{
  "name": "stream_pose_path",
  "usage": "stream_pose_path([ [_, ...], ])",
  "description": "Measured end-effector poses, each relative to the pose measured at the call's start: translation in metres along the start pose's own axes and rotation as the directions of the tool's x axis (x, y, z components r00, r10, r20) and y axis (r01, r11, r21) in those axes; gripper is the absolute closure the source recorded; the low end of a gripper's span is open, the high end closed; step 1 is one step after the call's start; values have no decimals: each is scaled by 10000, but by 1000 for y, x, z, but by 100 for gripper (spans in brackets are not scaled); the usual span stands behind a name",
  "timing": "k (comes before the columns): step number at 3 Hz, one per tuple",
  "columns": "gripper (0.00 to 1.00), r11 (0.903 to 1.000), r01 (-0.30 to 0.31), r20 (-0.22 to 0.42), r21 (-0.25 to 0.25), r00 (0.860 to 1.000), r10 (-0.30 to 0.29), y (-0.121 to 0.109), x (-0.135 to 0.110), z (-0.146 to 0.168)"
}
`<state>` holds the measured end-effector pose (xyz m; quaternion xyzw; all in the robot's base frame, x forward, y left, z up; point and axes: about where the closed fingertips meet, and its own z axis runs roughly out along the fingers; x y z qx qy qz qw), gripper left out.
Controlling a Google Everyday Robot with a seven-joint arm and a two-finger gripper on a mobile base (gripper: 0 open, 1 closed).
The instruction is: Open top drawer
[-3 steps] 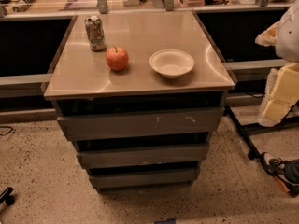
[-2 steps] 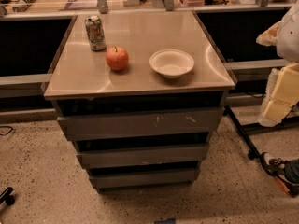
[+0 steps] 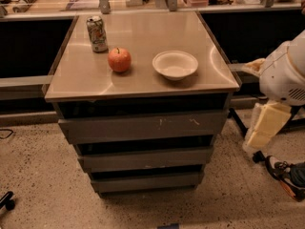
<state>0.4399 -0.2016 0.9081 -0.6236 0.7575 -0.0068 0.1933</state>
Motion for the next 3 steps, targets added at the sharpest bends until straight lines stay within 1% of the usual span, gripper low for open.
stream_pose_path([
  [1,0,9997,252,565,-6,9981,-252,6,-1,46],
  [2,0,9979,639,872,68,9941,-643,5,-8,91],
  [3,0,9958,900,836,168,9923,-911,-4,-14,135],
])
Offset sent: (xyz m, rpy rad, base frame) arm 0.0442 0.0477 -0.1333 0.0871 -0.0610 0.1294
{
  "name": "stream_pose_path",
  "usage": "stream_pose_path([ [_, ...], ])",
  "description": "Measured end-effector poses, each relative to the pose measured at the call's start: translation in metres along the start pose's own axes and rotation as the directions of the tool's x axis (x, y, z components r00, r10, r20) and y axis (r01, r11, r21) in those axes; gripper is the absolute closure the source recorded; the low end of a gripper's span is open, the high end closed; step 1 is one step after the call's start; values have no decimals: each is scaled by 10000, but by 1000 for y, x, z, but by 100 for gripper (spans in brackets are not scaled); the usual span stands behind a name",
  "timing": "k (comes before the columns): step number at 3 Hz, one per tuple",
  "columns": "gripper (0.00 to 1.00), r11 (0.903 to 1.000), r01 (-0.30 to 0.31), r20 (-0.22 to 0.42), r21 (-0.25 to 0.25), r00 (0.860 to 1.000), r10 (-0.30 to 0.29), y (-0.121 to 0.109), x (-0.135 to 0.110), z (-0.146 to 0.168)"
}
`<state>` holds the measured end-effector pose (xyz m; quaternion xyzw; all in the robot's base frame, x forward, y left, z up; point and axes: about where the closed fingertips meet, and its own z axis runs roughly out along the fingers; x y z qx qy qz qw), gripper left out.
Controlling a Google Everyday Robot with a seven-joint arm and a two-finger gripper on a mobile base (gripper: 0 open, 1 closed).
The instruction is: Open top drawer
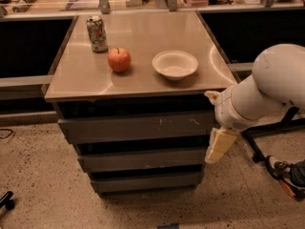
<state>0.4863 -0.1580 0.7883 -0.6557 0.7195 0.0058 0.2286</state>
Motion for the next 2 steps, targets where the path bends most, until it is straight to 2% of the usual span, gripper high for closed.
stream_pose_path([
  [1,0,9994,148,-364,-301,9992,-159,-22,-10,73],
  [2,0,9991,170,-433,-394,9989,-187,-16,-4,80],
])
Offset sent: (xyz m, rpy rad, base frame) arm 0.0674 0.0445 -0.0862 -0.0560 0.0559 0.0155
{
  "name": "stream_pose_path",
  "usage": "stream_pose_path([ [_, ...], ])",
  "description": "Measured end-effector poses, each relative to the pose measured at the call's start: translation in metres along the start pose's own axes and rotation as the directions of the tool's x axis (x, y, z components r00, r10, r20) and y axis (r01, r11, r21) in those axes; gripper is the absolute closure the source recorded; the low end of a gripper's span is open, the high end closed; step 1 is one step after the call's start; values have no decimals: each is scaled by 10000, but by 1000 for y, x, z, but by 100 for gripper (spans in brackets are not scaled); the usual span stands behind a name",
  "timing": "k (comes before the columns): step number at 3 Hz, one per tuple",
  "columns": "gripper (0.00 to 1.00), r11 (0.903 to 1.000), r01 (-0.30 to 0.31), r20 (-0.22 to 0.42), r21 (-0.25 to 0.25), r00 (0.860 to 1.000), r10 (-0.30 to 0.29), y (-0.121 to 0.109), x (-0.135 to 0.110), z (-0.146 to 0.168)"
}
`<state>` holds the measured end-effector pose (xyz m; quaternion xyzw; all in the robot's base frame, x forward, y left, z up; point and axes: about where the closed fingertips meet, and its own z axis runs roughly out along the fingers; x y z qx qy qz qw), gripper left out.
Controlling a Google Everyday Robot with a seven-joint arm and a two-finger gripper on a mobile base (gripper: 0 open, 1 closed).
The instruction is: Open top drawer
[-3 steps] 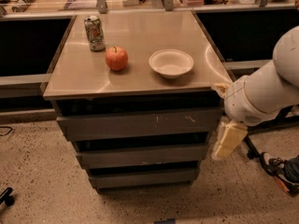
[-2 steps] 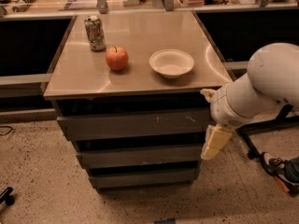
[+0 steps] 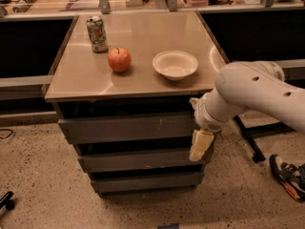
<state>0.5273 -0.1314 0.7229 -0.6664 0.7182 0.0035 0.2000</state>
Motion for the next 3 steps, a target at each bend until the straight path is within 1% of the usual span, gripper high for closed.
stream_pose_path([
  [1,0,10000,24,97,54,10000,-25,5,5,13],
  [2,0,9998,156,327,148,9993,-160,3,2,26],
  [3,0,9991,390,568,145,9976,-397,-4,-3,39],
])
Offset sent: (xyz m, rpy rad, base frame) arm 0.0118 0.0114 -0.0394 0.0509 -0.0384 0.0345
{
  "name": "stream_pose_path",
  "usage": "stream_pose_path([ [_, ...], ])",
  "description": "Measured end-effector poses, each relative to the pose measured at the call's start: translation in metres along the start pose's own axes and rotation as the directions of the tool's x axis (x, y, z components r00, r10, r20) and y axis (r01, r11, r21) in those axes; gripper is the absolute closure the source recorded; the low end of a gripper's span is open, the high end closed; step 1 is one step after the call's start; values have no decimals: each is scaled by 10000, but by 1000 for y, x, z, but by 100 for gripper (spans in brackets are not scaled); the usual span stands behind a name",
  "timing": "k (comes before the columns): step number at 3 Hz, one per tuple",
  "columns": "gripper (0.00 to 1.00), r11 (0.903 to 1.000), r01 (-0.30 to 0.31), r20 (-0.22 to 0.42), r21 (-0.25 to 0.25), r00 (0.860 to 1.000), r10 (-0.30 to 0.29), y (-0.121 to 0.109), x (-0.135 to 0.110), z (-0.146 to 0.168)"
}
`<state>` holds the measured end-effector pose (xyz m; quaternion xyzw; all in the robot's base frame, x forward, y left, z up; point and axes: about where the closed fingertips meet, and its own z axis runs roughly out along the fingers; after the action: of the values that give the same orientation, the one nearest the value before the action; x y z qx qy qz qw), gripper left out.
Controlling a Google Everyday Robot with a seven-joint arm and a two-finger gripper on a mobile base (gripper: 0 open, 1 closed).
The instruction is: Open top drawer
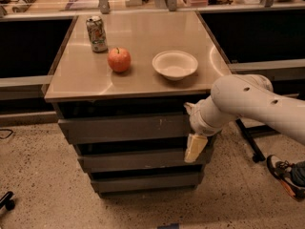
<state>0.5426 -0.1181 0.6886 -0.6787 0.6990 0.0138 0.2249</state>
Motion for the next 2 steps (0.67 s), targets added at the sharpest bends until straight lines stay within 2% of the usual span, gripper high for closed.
stream_pose_path([
  [2,0,9984,426,196,-366,9989,-419,-17,-2,38],
])
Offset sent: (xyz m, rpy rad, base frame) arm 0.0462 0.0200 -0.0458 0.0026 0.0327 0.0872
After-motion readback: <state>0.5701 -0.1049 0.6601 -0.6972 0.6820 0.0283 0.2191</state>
